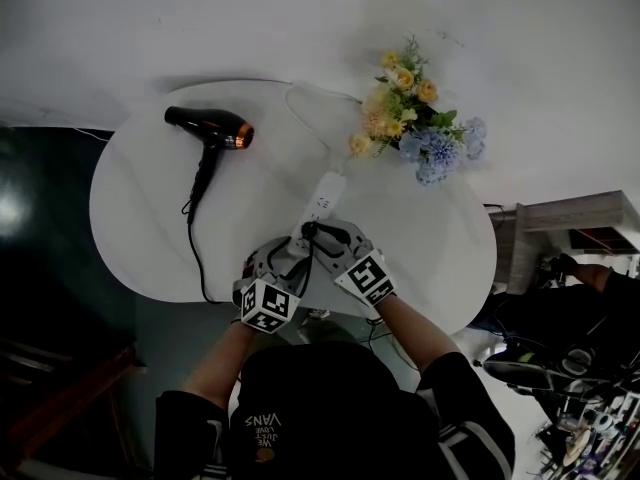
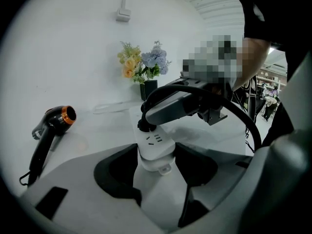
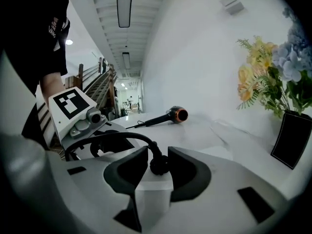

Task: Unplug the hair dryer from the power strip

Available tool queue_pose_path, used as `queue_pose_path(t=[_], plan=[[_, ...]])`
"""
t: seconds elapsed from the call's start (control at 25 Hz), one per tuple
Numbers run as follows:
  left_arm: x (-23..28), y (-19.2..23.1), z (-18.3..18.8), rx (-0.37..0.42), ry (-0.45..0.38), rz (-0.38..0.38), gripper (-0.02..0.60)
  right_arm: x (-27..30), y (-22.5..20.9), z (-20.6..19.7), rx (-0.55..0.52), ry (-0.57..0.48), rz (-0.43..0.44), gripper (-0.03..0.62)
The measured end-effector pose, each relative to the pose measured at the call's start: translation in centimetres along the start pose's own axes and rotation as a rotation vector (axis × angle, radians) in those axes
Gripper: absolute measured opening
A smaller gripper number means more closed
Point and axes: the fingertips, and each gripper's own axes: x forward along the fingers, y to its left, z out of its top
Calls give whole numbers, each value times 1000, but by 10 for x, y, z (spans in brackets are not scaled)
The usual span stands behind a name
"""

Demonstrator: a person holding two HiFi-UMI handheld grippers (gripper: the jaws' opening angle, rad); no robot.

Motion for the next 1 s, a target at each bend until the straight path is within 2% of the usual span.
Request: queue_pose_path(t=[0.16, 0.52, 0.84, 1.0], plan=[[0, 1, 0, 1, -1, -4, 262, 8, 2, -4, -22, 17, 20, 135], [0, 2, -2, -2, 3, -5, 259, 11, 0, -5, -106, 51, 6, 82], [0, 2, -2, -11, 10, -12, 256, 10, -2, -3, -84, 55, -30, 74], [0, 2, -3, -12, 10, -13, 256, 10, -3, -2, -36, 40, -40, 74]])
